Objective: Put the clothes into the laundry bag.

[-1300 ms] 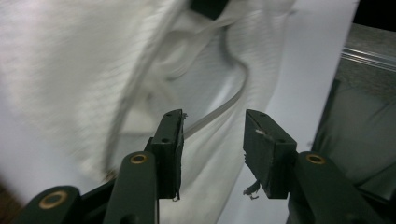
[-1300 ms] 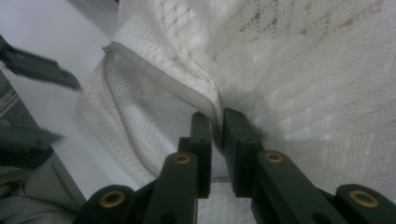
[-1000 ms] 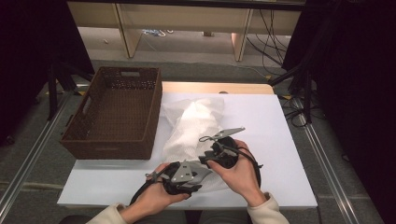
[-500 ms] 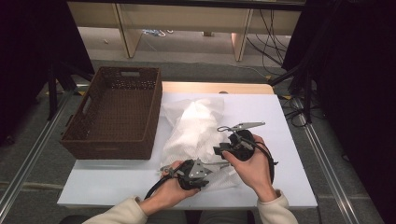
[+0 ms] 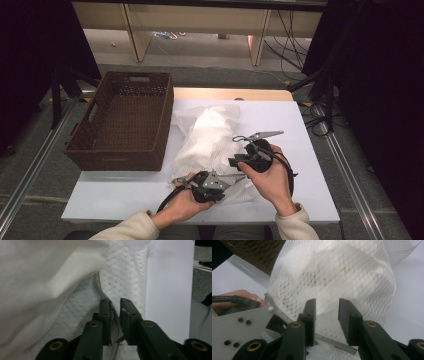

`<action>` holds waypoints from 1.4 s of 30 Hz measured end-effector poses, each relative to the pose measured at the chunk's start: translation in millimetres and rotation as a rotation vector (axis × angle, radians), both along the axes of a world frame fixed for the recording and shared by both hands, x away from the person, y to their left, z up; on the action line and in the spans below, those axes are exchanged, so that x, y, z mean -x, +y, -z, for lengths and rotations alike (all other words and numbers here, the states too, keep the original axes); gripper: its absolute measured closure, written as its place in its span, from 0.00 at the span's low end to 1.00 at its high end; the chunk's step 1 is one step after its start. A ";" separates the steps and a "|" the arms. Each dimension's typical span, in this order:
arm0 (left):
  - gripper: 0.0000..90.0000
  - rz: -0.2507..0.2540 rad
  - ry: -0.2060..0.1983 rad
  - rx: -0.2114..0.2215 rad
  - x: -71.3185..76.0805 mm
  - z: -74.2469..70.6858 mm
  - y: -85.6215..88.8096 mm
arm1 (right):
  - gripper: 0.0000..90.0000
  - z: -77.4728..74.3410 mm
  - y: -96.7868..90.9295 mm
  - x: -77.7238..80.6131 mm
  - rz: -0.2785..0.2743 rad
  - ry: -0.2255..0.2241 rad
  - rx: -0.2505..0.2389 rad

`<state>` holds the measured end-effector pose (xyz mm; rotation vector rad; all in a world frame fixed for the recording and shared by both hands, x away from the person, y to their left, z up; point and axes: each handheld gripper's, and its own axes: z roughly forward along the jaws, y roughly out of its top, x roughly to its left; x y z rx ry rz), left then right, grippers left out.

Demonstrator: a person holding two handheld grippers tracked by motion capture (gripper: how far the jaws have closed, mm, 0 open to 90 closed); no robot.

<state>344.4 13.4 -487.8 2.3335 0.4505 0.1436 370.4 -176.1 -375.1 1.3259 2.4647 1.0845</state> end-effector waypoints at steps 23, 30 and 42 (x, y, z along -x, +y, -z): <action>0.94 -0.014 -0.187 0.152 22.5 -49.1 29.1 | 0.77 1.9 -1.7 -1.2 0.026 0.008 0.013; 0.67 -0.066 -0.176 0.212 34.5 -49.6 67.7 | 0.77 4.5 5.1 0.9 0.015 0.000 0.007; 0.47 -0.277 -0.194 0.160 49.2 -33.0 151.6 | 0.79 2.1 21.1 5.8 -0.029 -0.036 -0.013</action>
